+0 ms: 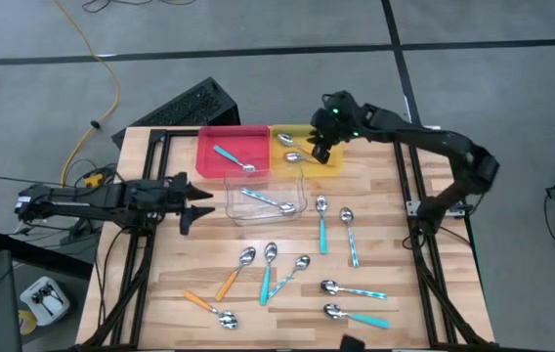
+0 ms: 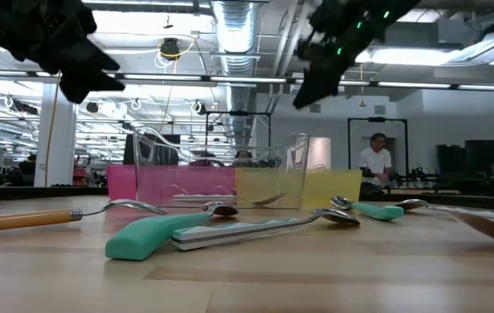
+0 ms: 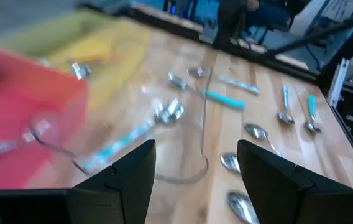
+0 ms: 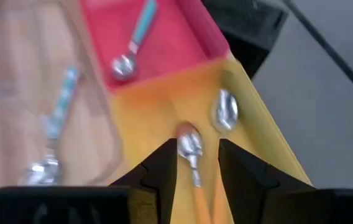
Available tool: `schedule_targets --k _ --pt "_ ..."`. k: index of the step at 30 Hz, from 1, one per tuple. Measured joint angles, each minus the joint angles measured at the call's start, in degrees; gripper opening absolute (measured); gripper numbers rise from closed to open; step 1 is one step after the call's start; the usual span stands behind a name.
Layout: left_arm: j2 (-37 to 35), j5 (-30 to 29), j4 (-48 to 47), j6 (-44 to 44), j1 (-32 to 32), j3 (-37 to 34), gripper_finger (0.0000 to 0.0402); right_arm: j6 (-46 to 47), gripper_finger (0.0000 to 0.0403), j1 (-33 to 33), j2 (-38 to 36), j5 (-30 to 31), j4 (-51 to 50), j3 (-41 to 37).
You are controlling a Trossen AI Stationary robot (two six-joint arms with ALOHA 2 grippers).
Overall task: Sort silverware by color (type)
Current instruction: Adjust the transparent bin
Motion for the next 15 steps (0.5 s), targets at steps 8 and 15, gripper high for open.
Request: schedule_targets --k 8,15 --pt "6.0 -9.8 4.6 -8.7 -5.4 -7.3 0.0181 5.7 0.0126 10.1 -9.3 5.3 -2.9 0.0" --pt "6.8 -13.4 11.3 -8.7 -5.7 -10.0 0.0128 10.4 0.0121 21.0 -12.7 14.6 -8.1 0.0"
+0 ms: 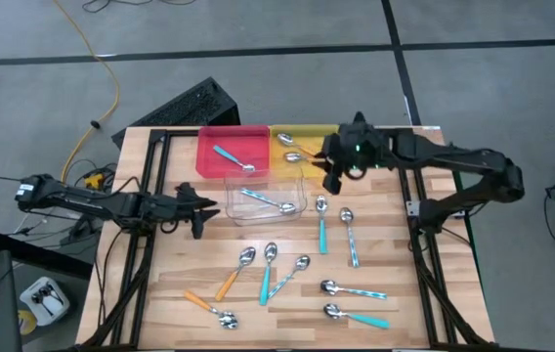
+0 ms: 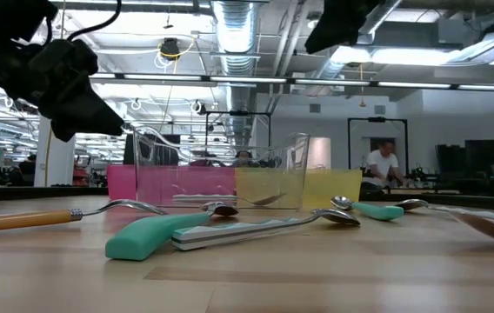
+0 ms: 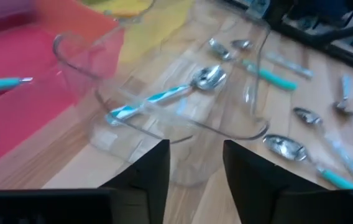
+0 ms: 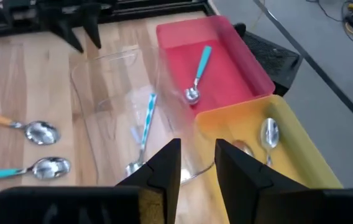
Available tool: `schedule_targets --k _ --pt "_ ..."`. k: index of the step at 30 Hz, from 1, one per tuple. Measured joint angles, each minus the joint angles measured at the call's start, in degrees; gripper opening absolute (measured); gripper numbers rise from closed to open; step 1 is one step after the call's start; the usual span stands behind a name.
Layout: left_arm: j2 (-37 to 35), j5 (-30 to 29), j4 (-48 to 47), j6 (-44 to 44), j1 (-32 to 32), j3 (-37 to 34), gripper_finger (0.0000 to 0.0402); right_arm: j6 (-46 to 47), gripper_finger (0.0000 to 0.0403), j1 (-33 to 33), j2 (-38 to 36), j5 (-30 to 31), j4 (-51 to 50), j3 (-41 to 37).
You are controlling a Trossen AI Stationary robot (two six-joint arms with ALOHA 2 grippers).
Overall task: Sort silverware by color (type)
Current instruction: Adjust the transparent bin
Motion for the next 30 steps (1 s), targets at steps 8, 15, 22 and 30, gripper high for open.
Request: schedule_targets --k 8,15,22,30 --pt "0.0 -1.7 2.1 2.1 0.0 -0.3 0.0075 3.5 0.0121 10.7 1.8 11.3 -3.4 0.0" --pt "0.0 -1.6 4.6 4.6 0.0 -0.3 0.0040 1.9 0.0121 17.1 2.3 19.1 -4.6 0.0" --pt "0.0 -1.0 5.0 4.8 0.0 -0.2 0.0020 1.9 0.0121 19.7 0.5 19.9 -3.4 0.1" --pt "0.2 -1.6 6.3 5.8 0.0 -1.0 0.0001 3.5 0.0121 20.1 0.7 19.9 -5.2 0.0"
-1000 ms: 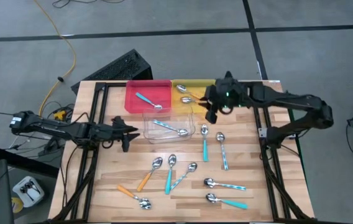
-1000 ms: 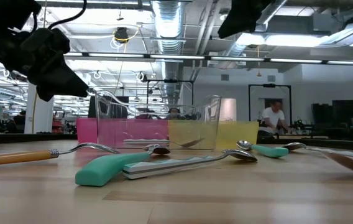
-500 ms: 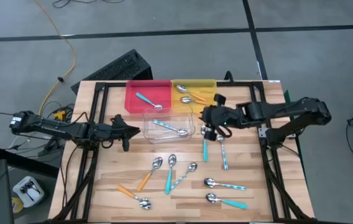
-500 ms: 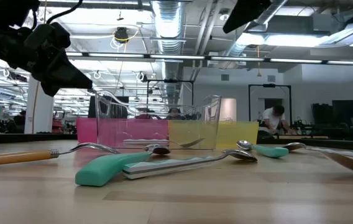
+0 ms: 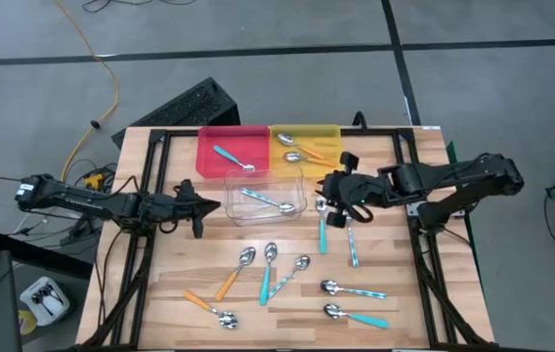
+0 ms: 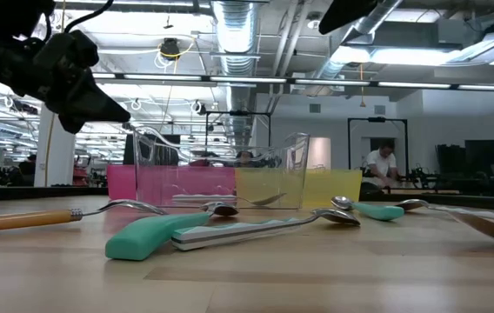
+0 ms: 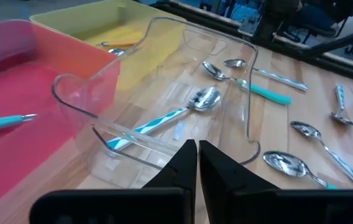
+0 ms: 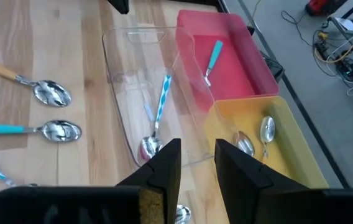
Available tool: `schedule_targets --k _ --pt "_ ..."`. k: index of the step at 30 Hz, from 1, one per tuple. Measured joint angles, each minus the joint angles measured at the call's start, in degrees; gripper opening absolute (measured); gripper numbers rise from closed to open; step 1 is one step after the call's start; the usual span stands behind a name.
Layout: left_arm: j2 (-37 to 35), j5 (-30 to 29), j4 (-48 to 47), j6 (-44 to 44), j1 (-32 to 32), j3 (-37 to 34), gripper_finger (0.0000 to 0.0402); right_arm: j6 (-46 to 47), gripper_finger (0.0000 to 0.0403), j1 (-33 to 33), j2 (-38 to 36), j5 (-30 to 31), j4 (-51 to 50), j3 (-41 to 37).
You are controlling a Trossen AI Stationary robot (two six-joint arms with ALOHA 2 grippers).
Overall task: Sort silverware by color (type)
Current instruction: Adjust the transparent bin
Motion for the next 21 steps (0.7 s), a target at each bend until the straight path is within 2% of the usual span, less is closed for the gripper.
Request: schedule_targets --k 9,21 --pt "0.2 -1.6 7.1 -3.4 0.0 -6.4 0.0000 0.0 0.0121 0.0 0.0 0.0 0.2 0.0" --pt "0.1 -4.0 12.7 -5.3 0.0 -8.4 0.0000 0.1 0.0121 0.0 0.0 -0.1 0.4 0.0"
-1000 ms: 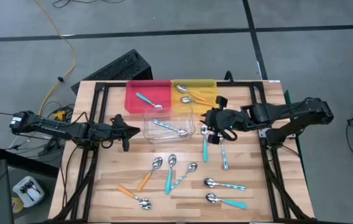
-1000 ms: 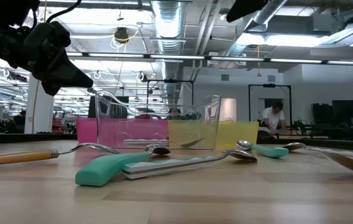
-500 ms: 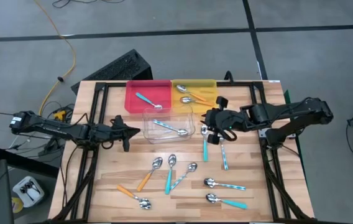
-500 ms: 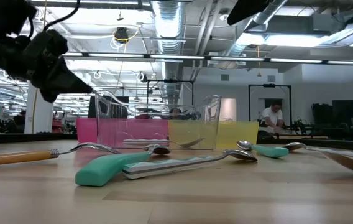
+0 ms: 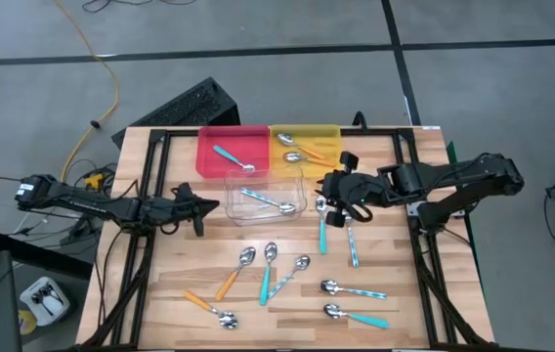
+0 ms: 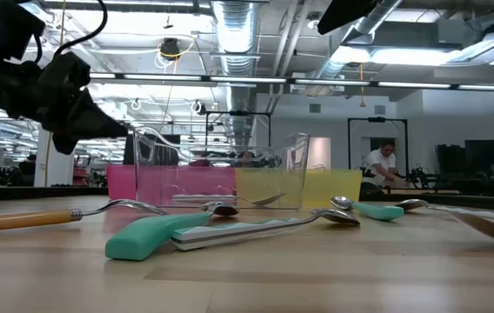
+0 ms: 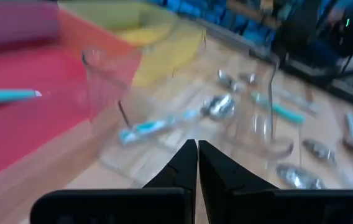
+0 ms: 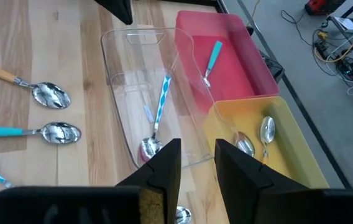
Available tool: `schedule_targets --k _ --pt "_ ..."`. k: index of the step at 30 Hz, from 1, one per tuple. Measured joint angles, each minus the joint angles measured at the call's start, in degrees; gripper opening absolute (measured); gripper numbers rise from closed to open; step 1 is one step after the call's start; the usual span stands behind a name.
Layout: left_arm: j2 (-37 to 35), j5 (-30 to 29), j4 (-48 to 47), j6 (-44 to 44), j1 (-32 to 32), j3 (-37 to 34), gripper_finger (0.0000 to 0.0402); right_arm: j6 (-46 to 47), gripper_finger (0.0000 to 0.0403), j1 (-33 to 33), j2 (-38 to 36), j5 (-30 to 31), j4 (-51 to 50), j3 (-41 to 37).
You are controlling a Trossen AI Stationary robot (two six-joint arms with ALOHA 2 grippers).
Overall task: Sort silverware by color (type)
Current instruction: Adjust the transparent bin
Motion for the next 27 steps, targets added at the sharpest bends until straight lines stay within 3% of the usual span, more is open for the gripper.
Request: schedule_targets --k 15,27 --pt "0.0 -1.5 0.7 0.0 1.1 0.0 0.0000 0.0 0.0121 0.0 1.2 -0.1 0.9 0.0" --pt "0.0 1.4 1.3 -0.4 2.6 0.0 0.0000 -0.1 0.0121 0.0 2.2 -0.1 0.9 0.0"
